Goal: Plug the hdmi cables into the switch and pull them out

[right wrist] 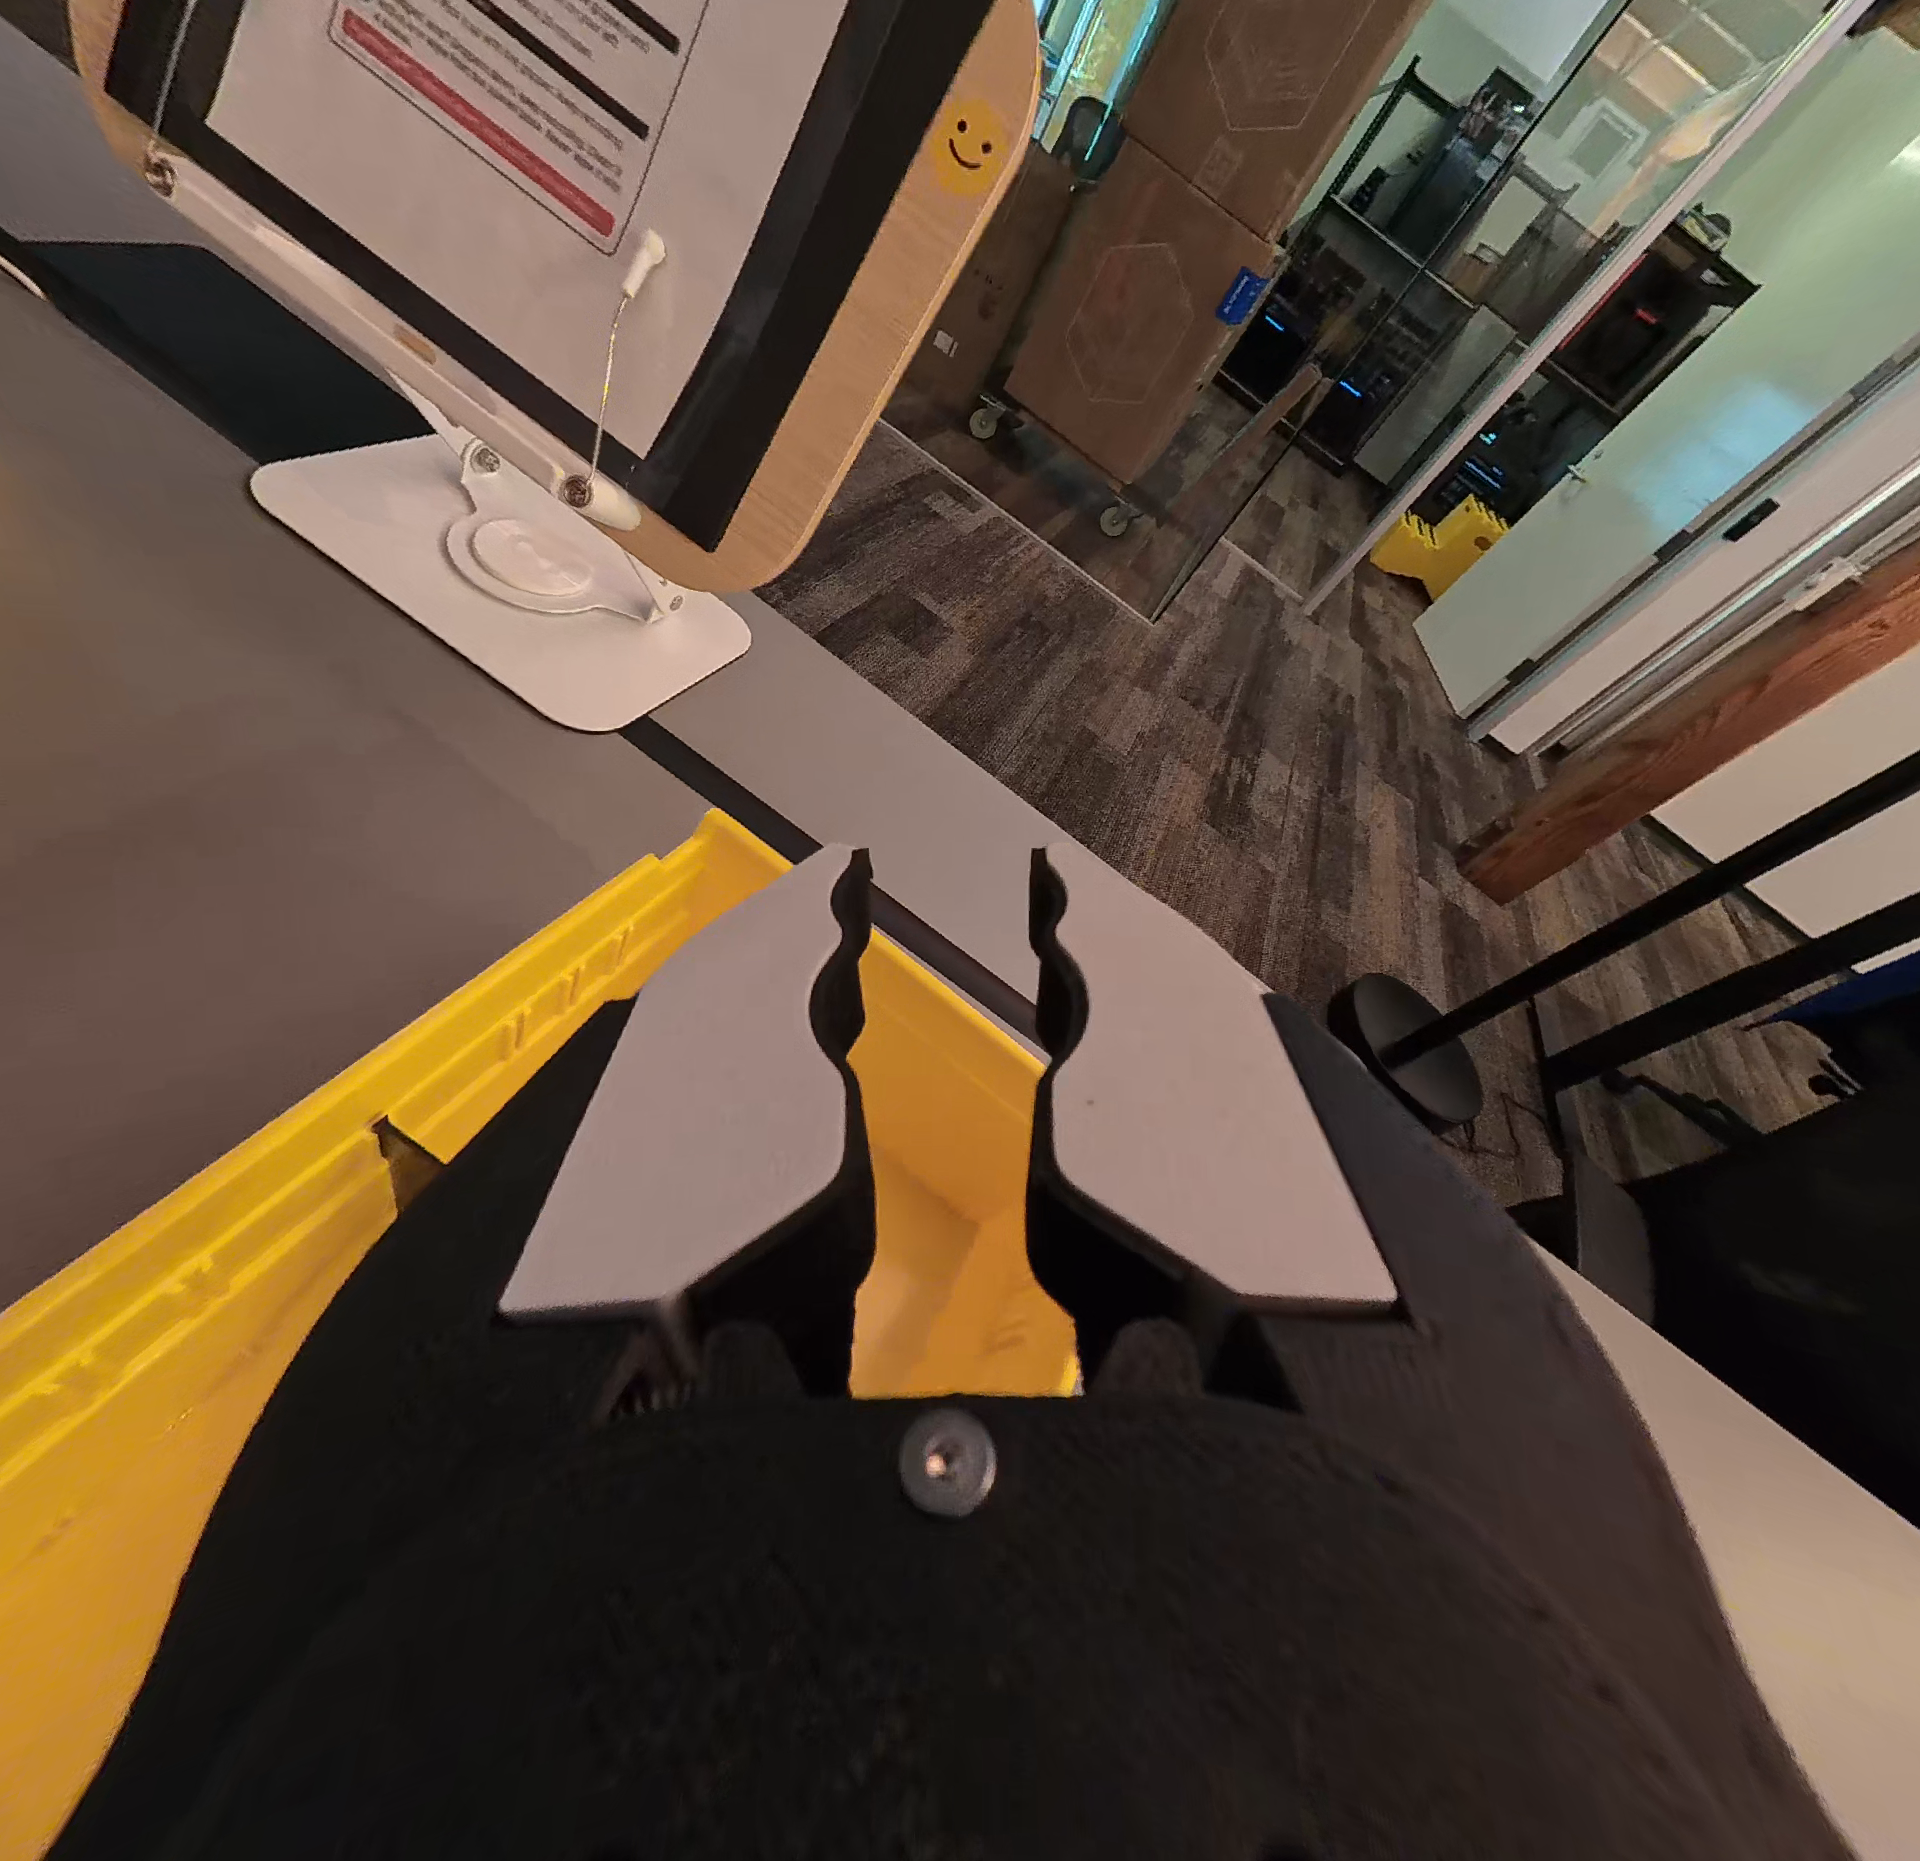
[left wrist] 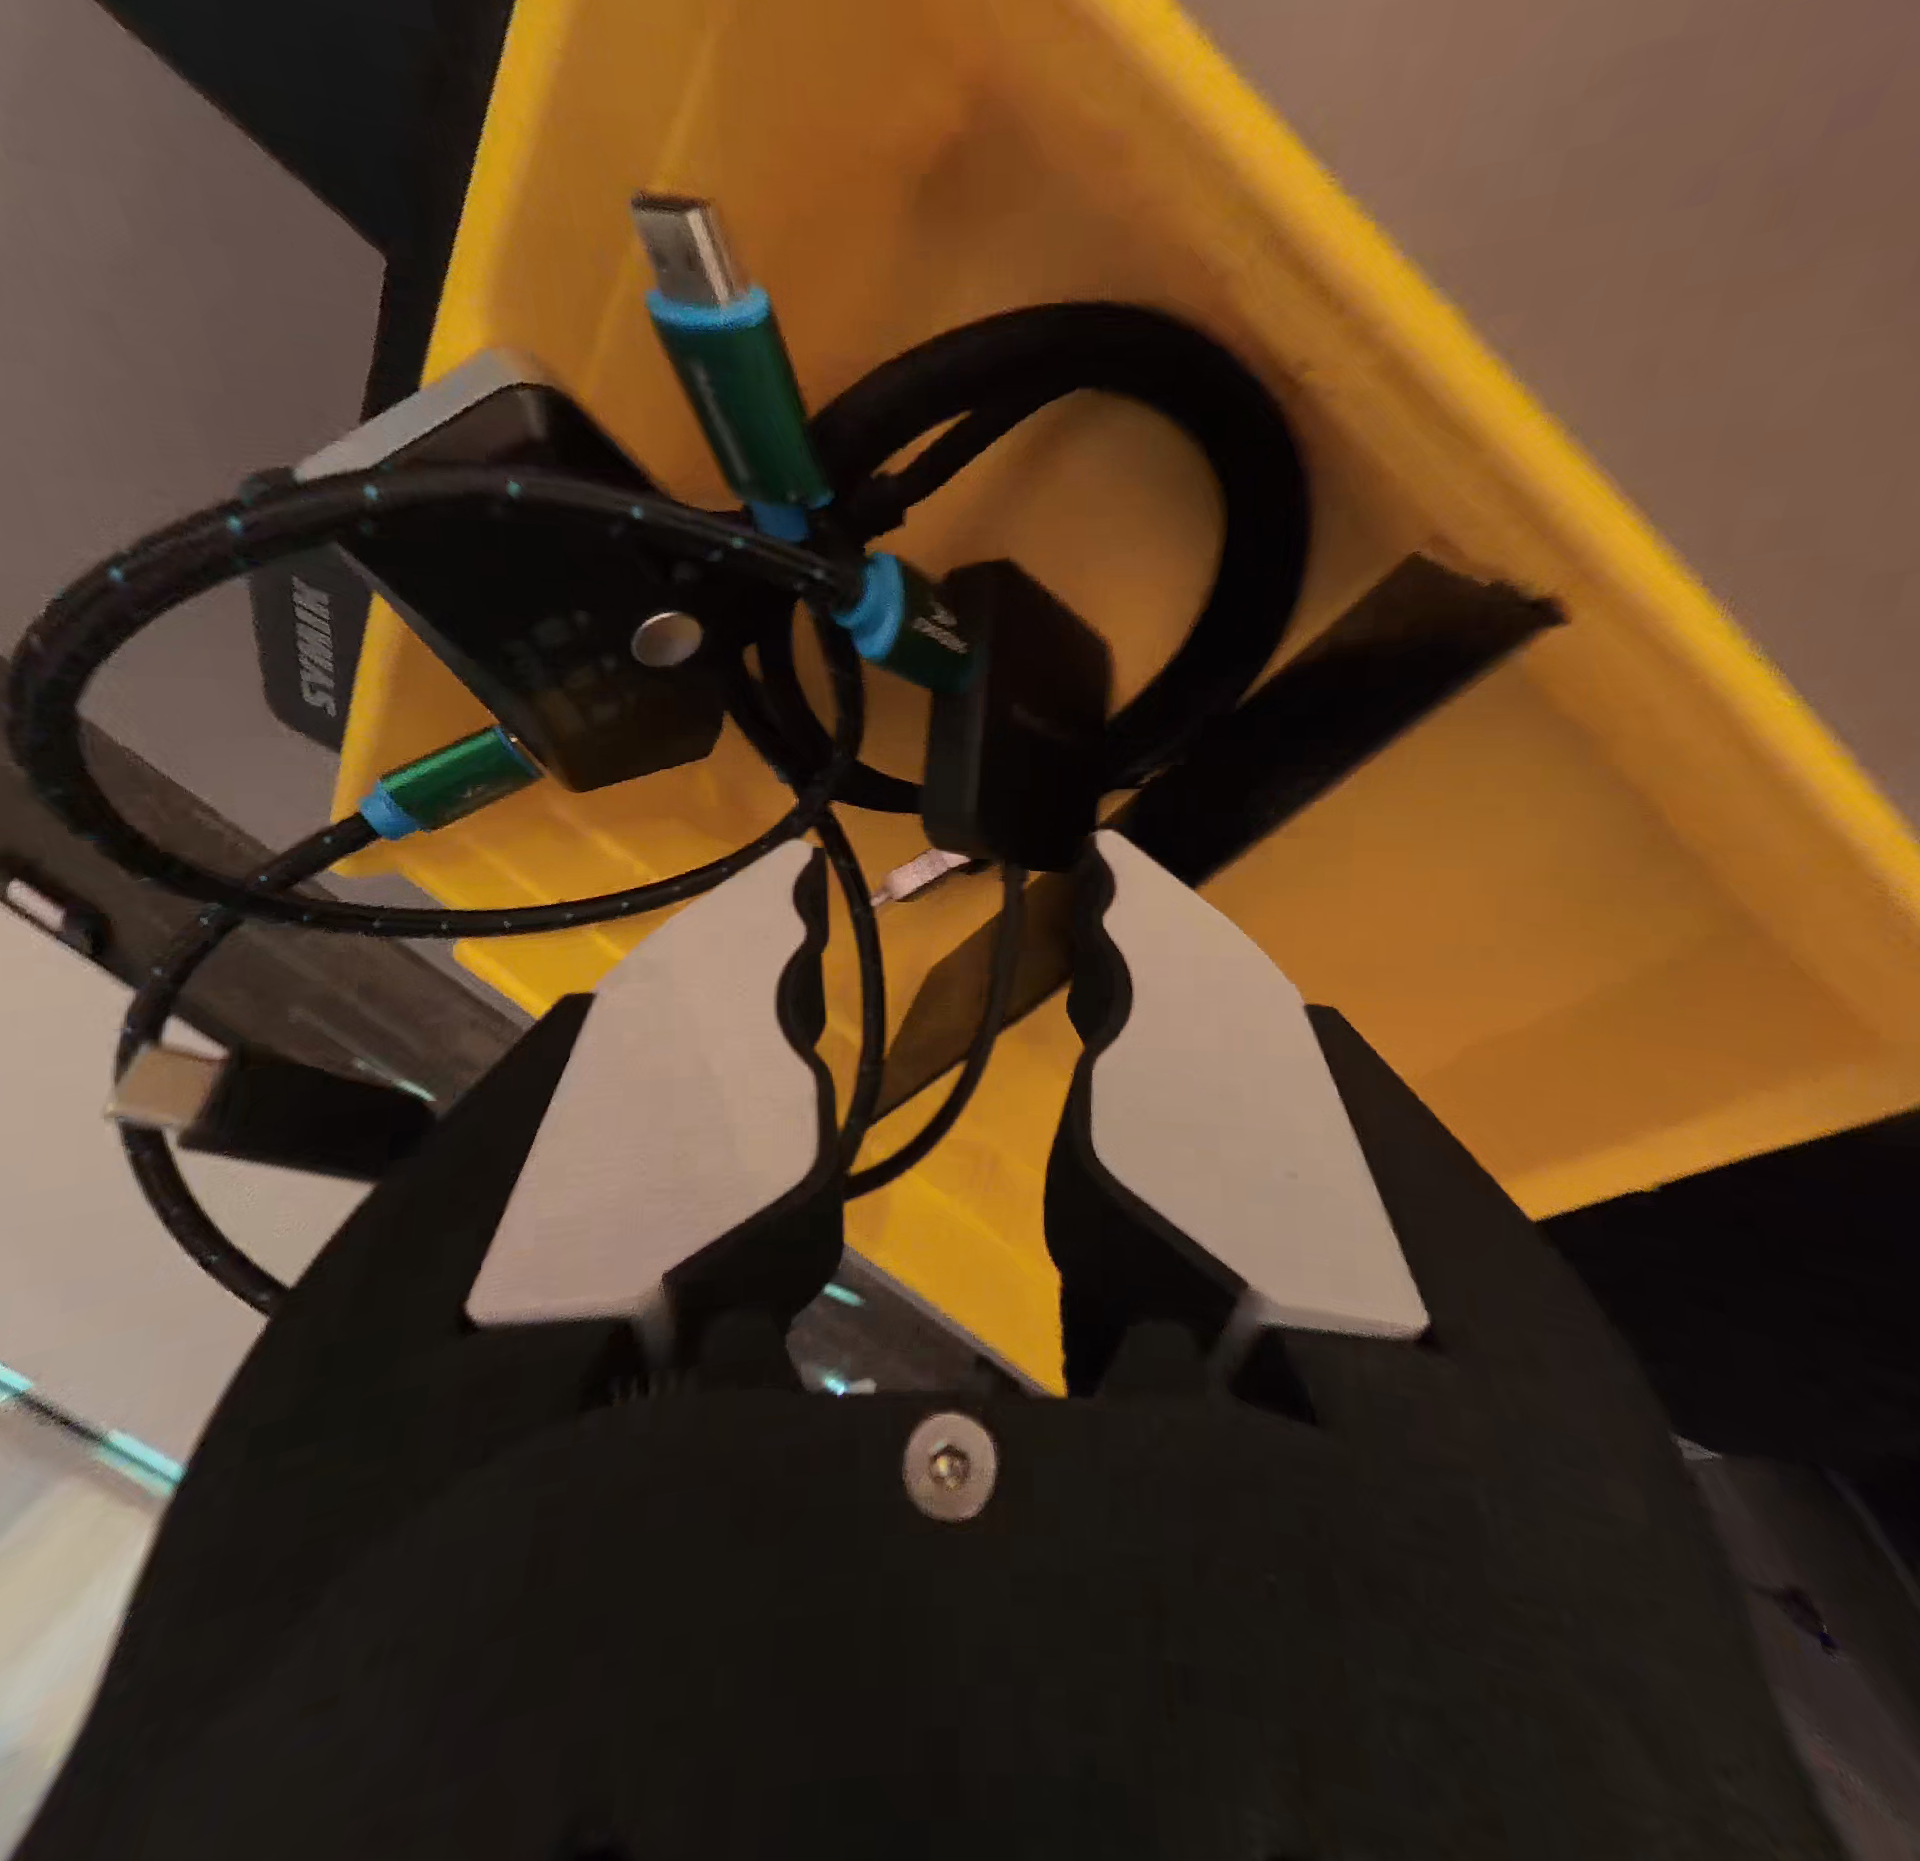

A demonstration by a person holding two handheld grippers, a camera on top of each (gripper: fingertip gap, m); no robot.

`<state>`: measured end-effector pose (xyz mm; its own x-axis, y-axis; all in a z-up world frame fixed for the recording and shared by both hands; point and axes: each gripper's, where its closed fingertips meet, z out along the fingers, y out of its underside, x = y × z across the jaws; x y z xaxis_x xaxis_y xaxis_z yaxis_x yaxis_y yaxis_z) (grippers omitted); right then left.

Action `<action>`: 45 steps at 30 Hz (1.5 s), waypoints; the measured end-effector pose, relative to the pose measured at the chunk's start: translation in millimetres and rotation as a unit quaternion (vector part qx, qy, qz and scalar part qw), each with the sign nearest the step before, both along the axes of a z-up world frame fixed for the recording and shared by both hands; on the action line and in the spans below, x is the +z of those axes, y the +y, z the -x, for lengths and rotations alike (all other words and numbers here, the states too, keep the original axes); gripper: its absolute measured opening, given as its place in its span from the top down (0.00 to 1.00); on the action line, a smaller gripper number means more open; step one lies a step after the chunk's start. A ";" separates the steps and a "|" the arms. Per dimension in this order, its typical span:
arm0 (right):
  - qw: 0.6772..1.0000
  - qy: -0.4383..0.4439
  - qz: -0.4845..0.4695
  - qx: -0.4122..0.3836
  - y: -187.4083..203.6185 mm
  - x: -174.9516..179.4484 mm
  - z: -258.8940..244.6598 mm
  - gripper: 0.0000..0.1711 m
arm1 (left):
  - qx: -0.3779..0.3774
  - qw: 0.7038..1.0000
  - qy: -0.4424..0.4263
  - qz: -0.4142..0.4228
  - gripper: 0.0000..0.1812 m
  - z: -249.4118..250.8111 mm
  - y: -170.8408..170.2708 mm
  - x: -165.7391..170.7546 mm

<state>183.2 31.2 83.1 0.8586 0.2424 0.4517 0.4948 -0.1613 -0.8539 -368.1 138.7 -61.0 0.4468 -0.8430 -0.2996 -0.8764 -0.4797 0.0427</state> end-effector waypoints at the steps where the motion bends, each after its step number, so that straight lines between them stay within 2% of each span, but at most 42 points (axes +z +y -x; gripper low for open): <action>1: 1.000 -0.001 -0.002 0.001 -1.3 1.4 0.0 0.82 | 0.000 1.000 0.007 0.001 0.73 2.4 3.2 -3.8; 6: 1.000 0.020 -0.011 0.005 -6.4 7.5 -5.7 0.82 | -0.029 0.999 -0.017 0.035 0.68 -0.2 1.0 -18.2; 9: 1.000 0.023 -0.013 0.008 -7.4 8.6 -5.7 0.82 | -0.033 0.999 0.007 0.037 0.69 6.6 9.2 -25.2; 13: 1.000 0.020 -0.008 0.012 -7.3 6.5 -3.8 0.82 | -0.007 0.997 0.001 0.075 0.70 8.6 7.3 -39.2; 21: 1.000 0.010 0.007 0.016 -4.5 -0.8 -2.8 0.82 | -0.031 0.997 -0.003 0.067 0.75 8.2 8.7 -41.7; 24: 1.000 0.002 0.011 0.018 -3.9 -2.9 -0.5 0.82 | -0.040 0.997 -0.004 0.063 0.81 5.8 8.1 -40.3; 28: 1.000 -0.004 0.014 0.024 -3.2 -4.1 3.7 0.83 | -0.056 0.997 -0.014 0.050 0.86 3.9 6.3 -26.0; 31: 1.000 -0.010 0.017 0.024 -1.8 -5.5 5.1 0.83 | -0.053 0.995 -0.053 0.062 0.86 -2.7 -1.2 -5.5; 34: 0.999 -0.010 0.018 0.029 -0.8 -6.3 7.9 0.83 | -0.054 0.992 -0.099 0.057 0.92 -9.6 -3.4 18.8; 36: 0.999 -0.012 0.019 0.030 -0.1 -7.3 9.3 0.83 | -0.064 0.988 -0.131 0.058 0.92 -15.8 -7.2 32.6; 39: 0.999 -0.016 0.025 0.034 0.8 -10.2 12.4 0.83 | -0.047 0.982 -0.167 0.077 0.92 -20.3 -12.4 40.8; 45: 0.998 -0.024 0.036 0.049 4.8 -16.0 24.9 0.83 | -0.055 0.981 -0.179 0.051 0.92 -22.6 -15.5 51.8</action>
<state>158.2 36.0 67.2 0.8069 0.3567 0.4709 0.5517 -0.1702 -0.8165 -345.5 123.3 -9.2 0.4126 -0.9095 -0.0512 -0.8900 -0.3906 -0.2351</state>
